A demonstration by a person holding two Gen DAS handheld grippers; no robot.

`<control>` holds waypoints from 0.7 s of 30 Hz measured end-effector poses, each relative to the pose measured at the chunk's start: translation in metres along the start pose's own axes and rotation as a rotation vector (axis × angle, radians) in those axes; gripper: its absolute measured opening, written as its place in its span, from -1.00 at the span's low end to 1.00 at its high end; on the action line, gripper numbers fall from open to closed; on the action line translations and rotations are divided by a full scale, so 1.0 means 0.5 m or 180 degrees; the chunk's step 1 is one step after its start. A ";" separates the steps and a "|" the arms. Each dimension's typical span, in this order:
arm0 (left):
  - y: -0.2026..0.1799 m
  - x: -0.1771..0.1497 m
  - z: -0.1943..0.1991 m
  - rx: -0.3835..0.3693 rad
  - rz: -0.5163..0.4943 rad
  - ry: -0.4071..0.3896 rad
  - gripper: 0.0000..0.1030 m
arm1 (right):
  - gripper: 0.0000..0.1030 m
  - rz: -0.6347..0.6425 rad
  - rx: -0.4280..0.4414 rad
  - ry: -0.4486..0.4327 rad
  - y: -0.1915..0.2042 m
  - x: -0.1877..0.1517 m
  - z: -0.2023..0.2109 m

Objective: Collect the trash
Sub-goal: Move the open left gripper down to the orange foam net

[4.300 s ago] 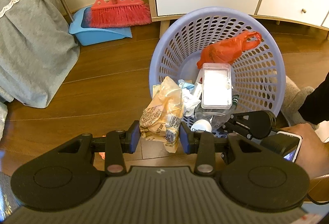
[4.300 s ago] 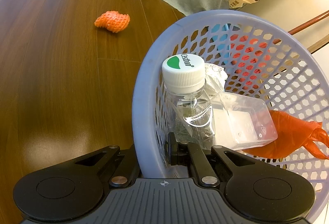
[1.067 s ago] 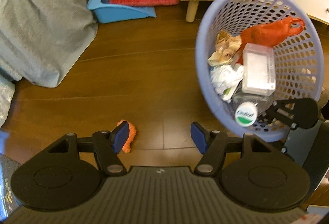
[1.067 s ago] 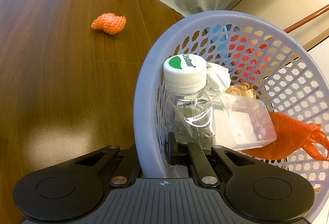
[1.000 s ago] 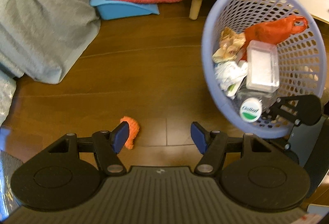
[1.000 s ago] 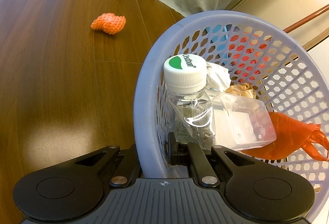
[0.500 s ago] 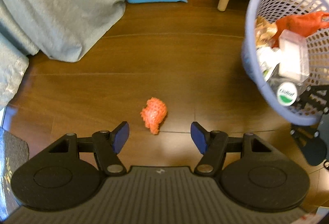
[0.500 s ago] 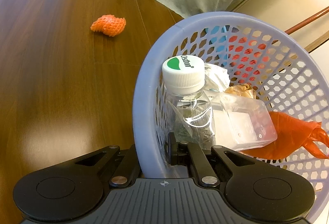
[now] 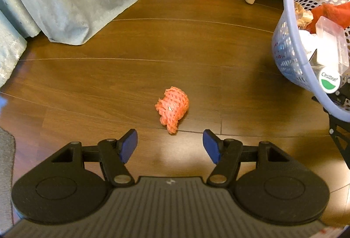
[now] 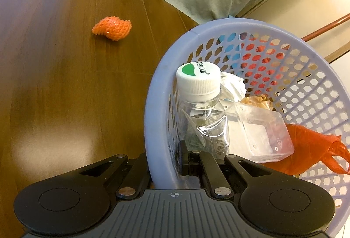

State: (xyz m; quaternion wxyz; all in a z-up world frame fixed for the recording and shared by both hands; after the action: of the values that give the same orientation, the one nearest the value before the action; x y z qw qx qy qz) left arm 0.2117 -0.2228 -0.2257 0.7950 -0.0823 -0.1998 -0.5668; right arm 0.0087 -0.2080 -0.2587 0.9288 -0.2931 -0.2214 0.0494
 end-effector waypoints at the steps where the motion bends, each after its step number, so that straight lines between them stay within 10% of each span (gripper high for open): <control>1: 0.000 -0.001 -0.007 -0.0013 0.0005 -0.0002 0.20 | -0.98 0.0009 -0.0006 0.0006 0.000 -0.001 0.000; 21: 0.019 -0.015 -0.112 0.0038 -0.0327 -0.0013 0.20 | -0.98 0.0222 -0.0093 0.0008 0.008 0.007 -0.022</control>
State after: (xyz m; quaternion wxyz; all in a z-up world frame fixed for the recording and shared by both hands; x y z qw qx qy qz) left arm 0.2310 -0.2329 -0.2785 0.7649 -0.0684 -0.2088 -0.6055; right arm 0.0168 -0.2095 -0.2675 0.9224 -0.3143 -0.2106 0.0781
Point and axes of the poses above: each gripper's, at about its wrist camera, not at the fingertips, and z roughly against the way its jaws point, y to its left, x to its top, the point moved 8 cm from there along -z, roughly the way its jaws point, and after that the axes turned 1 degree about x, right-handed, at the moved point
